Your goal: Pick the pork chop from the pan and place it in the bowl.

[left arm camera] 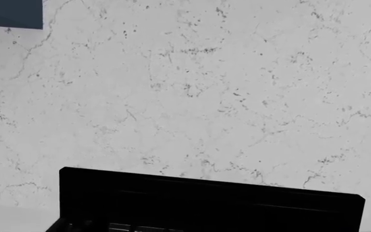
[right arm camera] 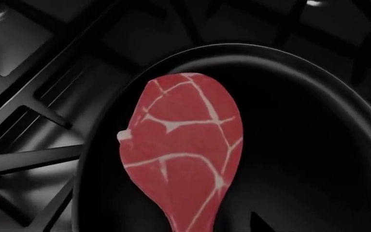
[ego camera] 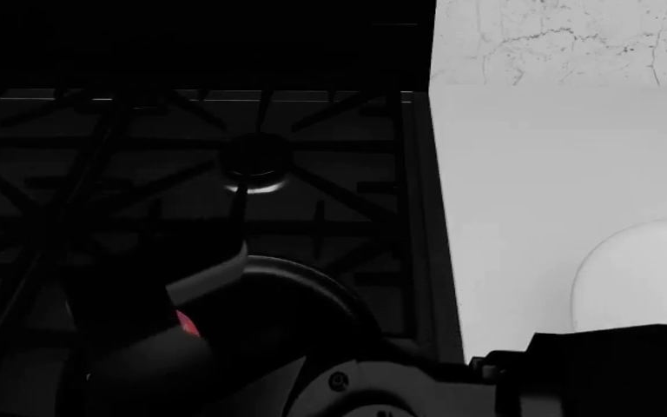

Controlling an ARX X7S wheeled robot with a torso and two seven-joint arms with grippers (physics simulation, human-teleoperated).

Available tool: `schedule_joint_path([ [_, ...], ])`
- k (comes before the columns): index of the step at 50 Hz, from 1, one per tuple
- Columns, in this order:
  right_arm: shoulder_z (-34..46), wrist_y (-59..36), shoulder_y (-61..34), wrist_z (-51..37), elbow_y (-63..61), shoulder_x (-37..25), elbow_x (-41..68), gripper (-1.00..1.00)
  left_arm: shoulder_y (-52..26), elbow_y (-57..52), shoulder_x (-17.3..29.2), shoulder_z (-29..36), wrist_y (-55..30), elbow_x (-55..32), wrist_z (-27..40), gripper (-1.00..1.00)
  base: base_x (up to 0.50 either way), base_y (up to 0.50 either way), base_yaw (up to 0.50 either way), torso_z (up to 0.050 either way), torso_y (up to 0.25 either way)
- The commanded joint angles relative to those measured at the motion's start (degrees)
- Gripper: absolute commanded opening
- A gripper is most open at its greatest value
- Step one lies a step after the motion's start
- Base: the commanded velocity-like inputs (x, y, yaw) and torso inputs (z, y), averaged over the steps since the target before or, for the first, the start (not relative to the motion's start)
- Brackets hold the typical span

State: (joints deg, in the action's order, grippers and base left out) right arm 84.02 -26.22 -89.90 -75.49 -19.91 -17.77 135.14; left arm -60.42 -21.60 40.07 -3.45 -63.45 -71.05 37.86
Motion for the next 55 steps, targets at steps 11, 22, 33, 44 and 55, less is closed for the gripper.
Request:
schedule_joint_path([
  [11,1.82,-0.36,1.65,1.28,1.29,-0.01,-1.17,1.00,1.86,0.03,0.38,0.27,1.34,0.93,-0.97,1.00,0.00,0.00,0.00,0.000,0.000],
  [22,2.39,-0.55,2.09,2.07,2.13,0.08,-1.47,1.00,1.91,0.30,0.45,0.61,1.56,1.13,-1.04,1.00,0.00,0.00,0.00,0.000,0.000],
  [33,2.98,-0.61,2.35,2.31,2.54,0.42,-1.36,1.00,2.19,0.39,0.69,0.46,2.04,1.19,-1.22,1.00,0.00,0.00,0.00,0.000,0.000],
  [44,4.06,-1.40,2.07,2.51,2.99,1.18,-2.88,-1.00,4.20,0.29,1.29,-0.32,3.10,1.59,-1.75,1.00,0.00,0.00,0.00,-0.001,0.000],
  [55,4.49,-1.78,1.71,2.46,2.46,1.42,-3.56,-1.00,6.12,0.14,1.77,-0.98,3.97,1.90,-2.11,1.00,0.00,0.00,0.00,-0.002,0.000],
])
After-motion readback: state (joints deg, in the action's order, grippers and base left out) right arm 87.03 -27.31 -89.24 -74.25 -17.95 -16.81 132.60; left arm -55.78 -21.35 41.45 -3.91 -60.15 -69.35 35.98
